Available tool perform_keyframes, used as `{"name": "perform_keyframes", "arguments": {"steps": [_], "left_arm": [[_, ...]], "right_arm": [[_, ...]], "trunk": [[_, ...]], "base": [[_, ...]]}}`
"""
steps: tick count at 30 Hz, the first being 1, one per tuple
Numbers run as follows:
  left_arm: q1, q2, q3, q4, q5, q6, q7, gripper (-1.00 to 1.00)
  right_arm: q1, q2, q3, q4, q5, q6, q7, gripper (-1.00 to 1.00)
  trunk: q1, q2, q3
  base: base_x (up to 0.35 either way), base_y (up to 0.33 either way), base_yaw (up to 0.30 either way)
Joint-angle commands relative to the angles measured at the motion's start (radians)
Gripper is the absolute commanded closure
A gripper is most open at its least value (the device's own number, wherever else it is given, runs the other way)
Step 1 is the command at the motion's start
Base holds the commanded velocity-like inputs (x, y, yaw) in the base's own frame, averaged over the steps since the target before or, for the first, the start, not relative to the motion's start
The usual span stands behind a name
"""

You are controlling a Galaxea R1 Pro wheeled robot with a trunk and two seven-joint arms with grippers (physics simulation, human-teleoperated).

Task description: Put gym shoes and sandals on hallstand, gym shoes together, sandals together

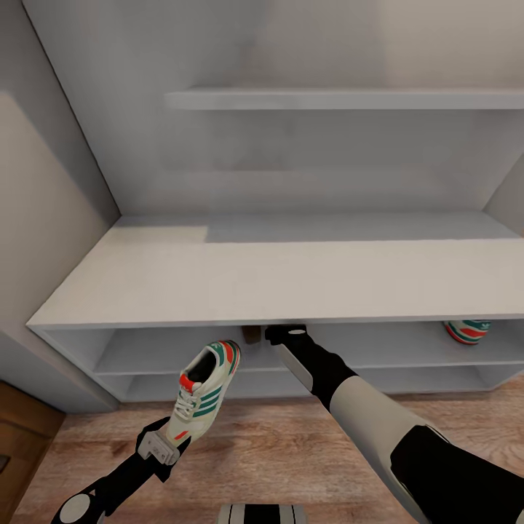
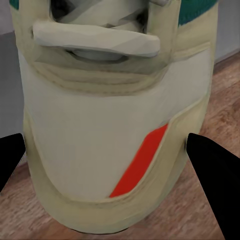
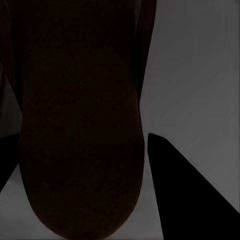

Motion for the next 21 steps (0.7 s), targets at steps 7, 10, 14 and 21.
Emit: {"name": "perform_keyframes", "arguments": {"steps": [7, 10, 14, 21], "left_arm": [[0.0, 0.0, 0.0, 0.0, 0.0, 0.0, 0.001, 1.0], [0.0, 0.0, 0.0, 0.0, 0.0, 0.0, 0.001, 1.0], [0.0, 0.0, 0.0, 0.0, 0.0, 0.0, 0.001, 1.0], [0.0, 0.0, 0.0, 0.0, 0.0, 0.0, 0.002, 1.0]], "right_arm": [[0.0, 0.0, 0.0, 0.0, -0.003, 0.0, -0.001, 1.0], [0.0, 0.0, 0.001, 0.0, -0.003, 0.0, -0.001, 1.0], [0.0, 0.0, 0.0, 0.0, -0.003, 0.0, -0.001, 1.0], [-0.001, 0.0, 0.0, 0.0, -0.003, -0.002, -0.001, -1.0]], "trunk": [[0.0, 0.0, 0.0], [0.0, 0.0, 0.0], [0.0, 0.0, 0.0], [0.0, 0.0, 0.0]], "base": [[0.013, 0.034, 0.0], [0.004, 0.01, 0.0], [0.002, 0.005, 0.0], [0.0, 0.001, 0.0]]}}
